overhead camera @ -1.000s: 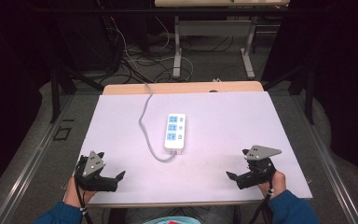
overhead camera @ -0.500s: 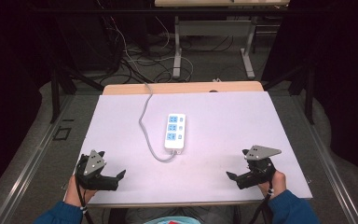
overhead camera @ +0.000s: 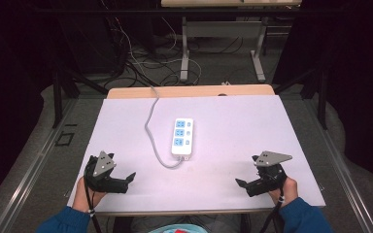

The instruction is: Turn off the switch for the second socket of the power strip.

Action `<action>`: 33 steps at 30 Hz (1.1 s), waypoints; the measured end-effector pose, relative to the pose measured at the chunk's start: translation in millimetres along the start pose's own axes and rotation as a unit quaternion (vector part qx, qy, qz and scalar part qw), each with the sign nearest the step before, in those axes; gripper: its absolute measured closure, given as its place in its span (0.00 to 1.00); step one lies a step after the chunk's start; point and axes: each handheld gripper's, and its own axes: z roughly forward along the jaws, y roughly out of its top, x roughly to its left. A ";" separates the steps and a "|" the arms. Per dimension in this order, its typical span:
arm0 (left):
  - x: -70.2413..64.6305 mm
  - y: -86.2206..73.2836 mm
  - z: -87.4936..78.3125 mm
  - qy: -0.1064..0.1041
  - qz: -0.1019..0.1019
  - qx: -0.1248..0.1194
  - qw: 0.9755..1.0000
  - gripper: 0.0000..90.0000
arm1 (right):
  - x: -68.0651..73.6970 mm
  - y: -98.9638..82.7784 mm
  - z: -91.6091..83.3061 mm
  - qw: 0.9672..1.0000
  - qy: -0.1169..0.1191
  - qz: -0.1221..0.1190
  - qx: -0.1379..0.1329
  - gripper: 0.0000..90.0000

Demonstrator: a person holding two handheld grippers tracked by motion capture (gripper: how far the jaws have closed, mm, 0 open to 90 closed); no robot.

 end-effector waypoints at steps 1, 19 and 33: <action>0.4 1.0 1.2 0.001 0.000 -0.001 1.000 0.00 | -0.1 0.1 -0.3 1.000 0.001 -0.001 0.002 0.00; -3.4 22.4 20.1 0.000 0.014 -0.019 1.000 0.00 | 0.5 0.0 0.8 1.000 -0.003 -0.003 0.000 0.00; -7.3 38.9 39.1 -0.010 0.015 -0.025 1.000 0.00 | 0.1 -0.4 0.6 1.000 -0.001 -0.004 0.002 0.00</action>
